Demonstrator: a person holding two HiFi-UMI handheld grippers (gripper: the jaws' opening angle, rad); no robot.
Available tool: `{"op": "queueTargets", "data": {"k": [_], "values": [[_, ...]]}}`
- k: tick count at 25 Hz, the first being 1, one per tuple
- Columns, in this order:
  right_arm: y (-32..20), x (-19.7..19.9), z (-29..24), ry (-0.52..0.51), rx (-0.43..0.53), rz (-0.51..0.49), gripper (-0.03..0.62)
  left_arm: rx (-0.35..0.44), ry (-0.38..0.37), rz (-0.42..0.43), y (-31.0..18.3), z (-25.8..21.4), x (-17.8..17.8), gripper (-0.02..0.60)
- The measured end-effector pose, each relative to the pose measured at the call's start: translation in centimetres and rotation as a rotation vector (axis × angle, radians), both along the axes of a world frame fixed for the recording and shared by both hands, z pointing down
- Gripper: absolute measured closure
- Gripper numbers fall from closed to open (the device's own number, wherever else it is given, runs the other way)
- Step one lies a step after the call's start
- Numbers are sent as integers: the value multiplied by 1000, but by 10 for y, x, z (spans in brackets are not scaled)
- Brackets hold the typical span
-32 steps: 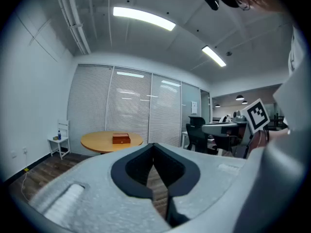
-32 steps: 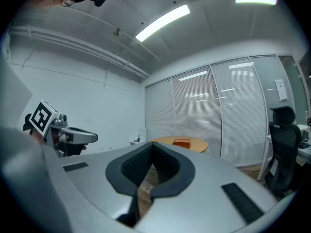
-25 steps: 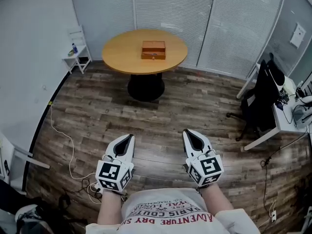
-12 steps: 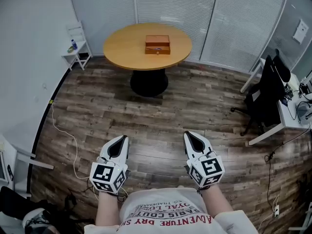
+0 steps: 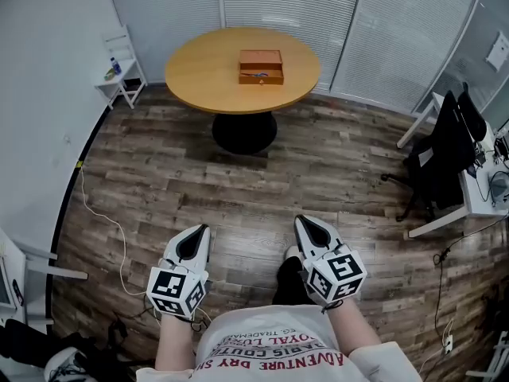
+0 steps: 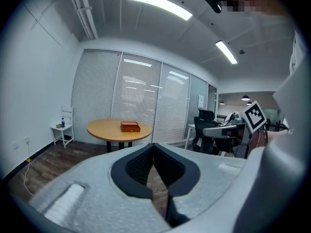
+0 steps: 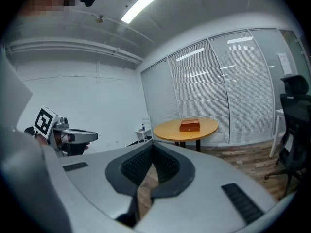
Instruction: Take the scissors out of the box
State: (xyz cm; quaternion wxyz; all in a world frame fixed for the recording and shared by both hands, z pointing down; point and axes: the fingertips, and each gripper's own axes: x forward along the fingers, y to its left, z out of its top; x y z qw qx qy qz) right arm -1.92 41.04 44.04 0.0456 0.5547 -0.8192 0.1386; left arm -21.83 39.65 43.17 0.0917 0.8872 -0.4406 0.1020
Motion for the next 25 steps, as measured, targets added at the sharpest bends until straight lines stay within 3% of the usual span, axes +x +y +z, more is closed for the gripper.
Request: {"op": "queueTargets", "data": {"k": [9, 14, 18, 25], "values": [[-144, 73, -3, 13, -2, -108, 586, -8, -2, -40, -127, -5, 82, 572], [-222, 121, -17, 75, 47, -131, 586, 65, 12, -81, -213, -29, 133, 572], [-273, 145, -17, 80, 45, -141, 586, 89, -27, -48, -259, -30, 168, 572], [-351, 155, 1, 78, -13, -136, 586, 37, -15, -12, -343, -13, 179, 572]]}}
